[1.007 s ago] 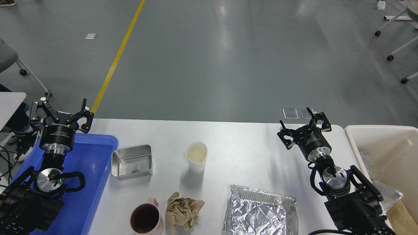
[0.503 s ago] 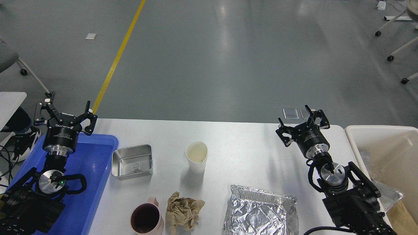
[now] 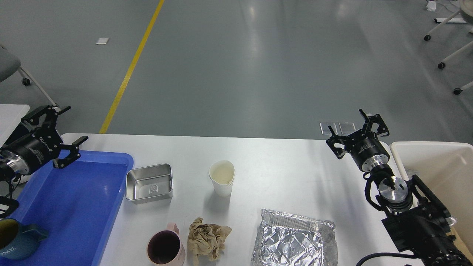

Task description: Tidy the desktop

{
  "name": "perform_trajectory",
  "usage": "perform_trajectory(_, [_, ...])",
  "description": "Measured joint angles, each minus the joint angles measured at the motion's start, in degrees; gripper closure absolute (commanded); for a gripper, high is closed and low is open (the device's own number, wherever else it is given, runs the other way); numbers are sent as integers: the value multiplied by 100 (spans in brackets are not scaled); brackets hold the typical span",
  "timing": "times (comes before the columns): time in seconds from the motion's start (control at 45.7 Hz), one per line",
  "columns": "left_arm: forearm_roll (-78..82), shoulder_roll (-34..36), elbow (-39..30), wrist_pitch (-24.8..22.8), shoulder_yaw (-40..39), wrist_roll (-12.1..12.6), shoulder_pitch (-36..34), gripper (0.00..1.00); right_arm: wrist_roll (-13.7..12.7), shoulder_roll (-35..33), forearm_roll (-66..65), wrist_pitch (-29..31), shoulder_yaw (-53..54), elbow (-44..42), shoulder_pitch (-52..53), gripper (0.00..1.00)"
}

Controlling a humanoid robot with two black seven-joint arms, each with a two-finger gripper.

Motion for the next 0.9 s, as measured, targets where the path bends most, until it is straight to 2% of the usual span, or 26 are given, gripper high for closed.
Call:
perform_trajectory(0.088, [150, 471, -45, 17, 203, 225, -156, 5, 0, -13, 2, 5, -2, 73, -31, 0])
perform_trajectory(0.153, [381, 716, -54, 34, 258, 293, -302, 5, 0, -3, 6, 20, -3, 91, -50, 0])
perform_trajectory(0.482, [1651, 1511, -159, 147, 345, 341, -948, 3, 0, -35, 21, 77, 41, 212, -138, 0])
perform_trajectory(0.722, [2027, 2620, -1335, -98, 386, 231, -987, 3, 0, -144, 30, 91, 64, 250, -140, 0])
perform_trajectory(0.897, [3020, 3353, -2184, -425, 459, 89, -857, 3, 0, -152, 30, 91, 42, 343, -140, 0])
